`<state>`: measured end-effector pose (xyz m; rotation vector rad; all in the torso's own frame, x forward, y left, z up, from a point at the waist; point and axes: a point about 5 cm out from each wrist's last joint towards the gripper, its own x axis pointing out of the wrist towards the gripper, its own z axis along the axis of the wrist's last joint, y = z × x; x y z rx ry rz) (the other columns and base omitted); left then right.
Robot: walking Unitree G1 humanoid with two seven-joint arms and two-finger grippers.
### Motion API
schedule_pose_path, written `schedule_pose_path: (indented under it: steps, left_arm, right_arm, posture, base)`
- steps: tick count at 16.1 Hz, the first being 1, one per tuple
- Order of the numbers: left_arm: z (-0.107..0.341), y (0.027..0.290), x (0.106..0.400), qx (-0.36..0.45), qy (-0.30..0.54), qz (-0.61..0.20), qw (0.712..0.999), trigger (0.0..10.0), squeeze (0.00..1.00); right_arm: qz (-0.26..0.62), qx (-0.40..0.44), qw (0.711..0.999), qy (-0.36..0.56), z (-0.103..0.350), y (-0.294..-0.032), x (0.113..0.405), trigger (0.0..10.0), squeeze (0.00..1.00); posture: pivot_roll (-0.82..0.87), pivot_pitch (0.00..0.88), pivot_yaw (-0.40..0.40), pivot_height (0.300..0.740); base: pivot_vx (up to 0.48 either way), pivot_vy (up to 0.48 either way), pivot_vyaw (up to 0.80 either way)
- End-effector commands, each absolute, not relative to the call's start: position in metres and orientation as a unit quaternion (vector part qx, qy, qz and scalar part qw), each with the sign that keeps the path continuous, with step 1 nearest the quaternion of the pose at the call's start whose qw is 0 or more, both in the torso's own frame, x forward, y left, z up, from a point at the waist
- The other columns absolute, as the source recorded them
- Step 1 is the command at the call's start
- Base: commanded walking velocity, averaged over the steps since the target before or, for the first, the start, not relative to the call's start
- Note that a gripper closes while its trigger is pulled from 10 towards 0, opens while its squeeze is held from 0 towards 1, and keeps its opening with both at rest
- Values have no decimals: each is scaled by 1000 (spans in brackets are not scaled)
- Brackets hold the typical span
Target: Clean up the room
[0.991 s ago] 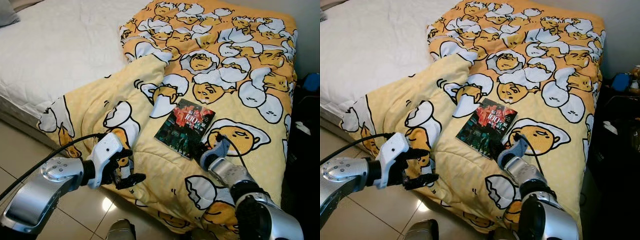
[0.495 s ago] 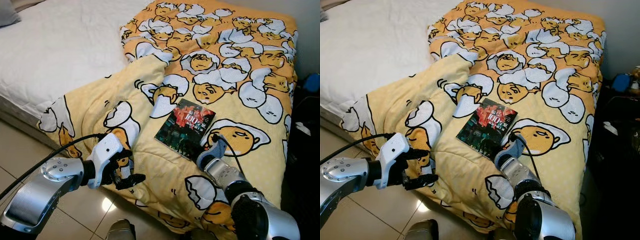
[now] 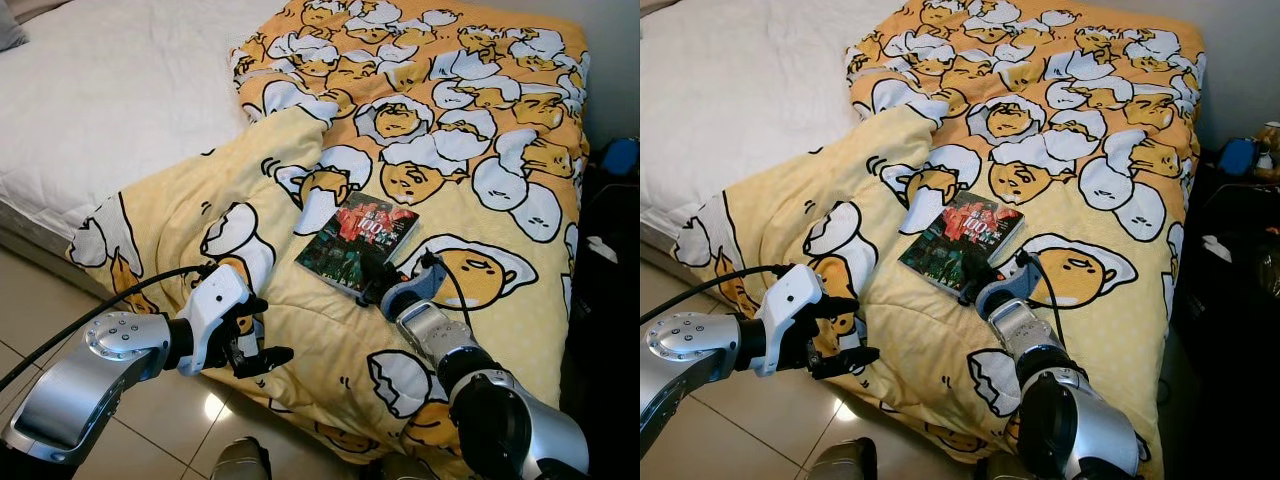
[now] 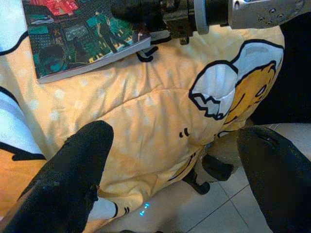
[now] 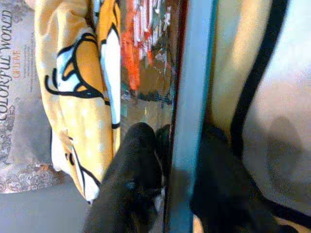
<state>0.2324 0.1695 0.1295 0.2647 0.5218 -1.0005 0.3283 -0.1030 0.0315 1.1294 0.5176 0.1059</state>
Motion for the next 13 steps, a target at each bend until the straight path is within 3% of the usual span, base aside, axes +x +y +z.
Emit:
schedule_pose_path:
  steps: [1,9,11,13]
  left_arm:
    - [130,168,231,124,246,-477,835,10000,0]
    - [127,166,230,113,241,-467,843,10000,0]
    - [124,163,230,91,230,-450,858,10000,0]
    - [122,155,234,67,191,-405,892,10000,0]
  right_arm:
    - [52,539,808,234,35,-101,331,0,0]
    - [53,551,805,214,42,-105,336,0,0]
    - [64,555,805,201,46,-108,338,0,0]
    - [92,544,817,170,53,-124,337,0,0]
  posture:
    - [266,136,-4,740]
    - [248,103,-9,740]
    - [214,50,-20,740]
    - [167,0,-24,740]
  base:
    - [0,0,0]
    - [0,0,0]
    - [0,0,0]
    - [0,0,0]
